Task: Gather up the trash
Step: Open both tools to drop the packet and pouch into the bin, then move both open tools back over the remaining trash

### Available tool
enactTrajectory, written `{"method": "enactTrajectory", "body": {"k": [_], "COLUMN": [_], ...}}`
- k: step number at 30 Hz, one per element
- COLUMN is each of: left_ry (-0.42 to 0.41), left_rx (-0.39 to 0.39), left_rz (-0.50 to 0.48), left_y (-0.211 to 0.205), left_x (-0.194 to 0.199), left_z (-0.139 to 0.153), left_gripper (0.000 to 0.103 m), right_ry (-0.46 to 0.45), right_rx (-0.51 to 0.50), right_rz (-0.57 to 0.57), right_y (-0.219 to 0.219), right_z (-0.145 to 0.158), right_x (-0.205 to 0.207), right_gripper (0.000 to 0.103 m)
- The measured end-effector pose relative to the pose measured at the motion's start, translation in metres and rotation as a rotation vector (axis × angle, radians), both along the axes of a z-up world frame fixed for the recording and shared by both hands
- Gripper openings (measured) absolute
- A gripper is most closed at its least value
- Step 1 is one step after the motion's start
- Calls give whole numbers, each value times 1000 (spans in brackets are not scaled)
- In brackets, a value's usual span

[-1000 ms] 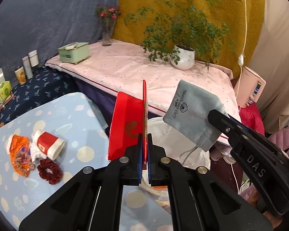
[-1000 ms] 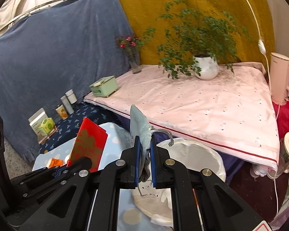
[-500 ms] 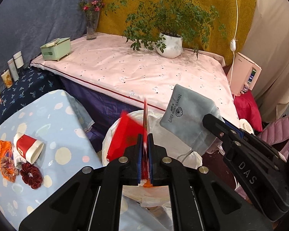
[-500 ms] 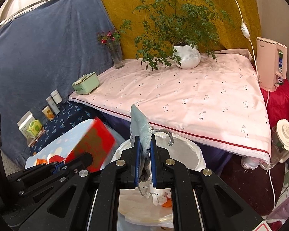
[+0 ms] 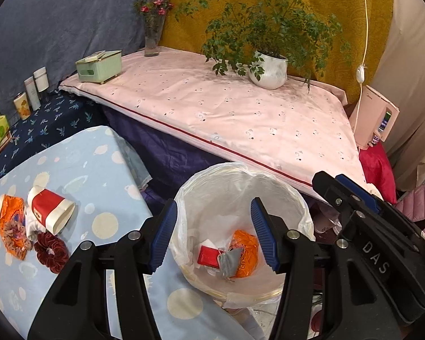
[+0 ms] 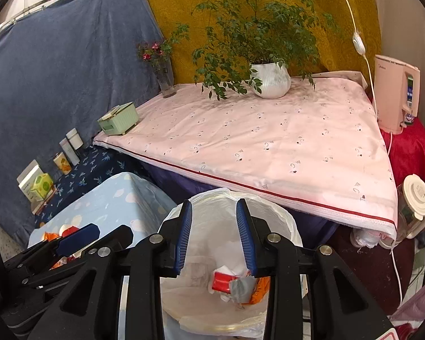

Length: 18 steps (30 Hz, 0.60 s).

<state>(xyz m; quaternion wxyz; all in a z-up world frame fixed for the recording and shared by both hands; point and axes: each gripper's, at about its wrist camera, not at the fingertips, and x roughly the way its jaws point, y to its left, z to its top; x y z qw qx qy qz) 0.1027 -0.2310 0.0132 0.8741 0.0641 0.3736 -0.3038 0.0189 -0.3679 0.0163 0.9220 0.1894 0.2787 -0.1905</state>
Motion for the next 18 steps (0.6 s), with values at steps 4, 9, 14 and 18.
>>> {"method": "enactTrajectory", "body": {"k": [4,9,14,18], "left_ry": [5,12,18,28], "left_rx": [-7,-16,-29,-42], "left_rz": [20,44,78,117], "left_y": [11,25,44,65], "left_x": [2,5,10,16], "left_z": [-1,-1,-2,-4], "left_gripper": [51,51,51,51], "right_ry": [2,8,16,23], "right_rx": [-9,-13,-21,-29], "right_rz": [12,28,52,76], "right_y": [8,19,34,47], "right_z": [2,2,3,2], "right_x": [3,8,15,21], "right_gripper": [36,38,38,39]}}
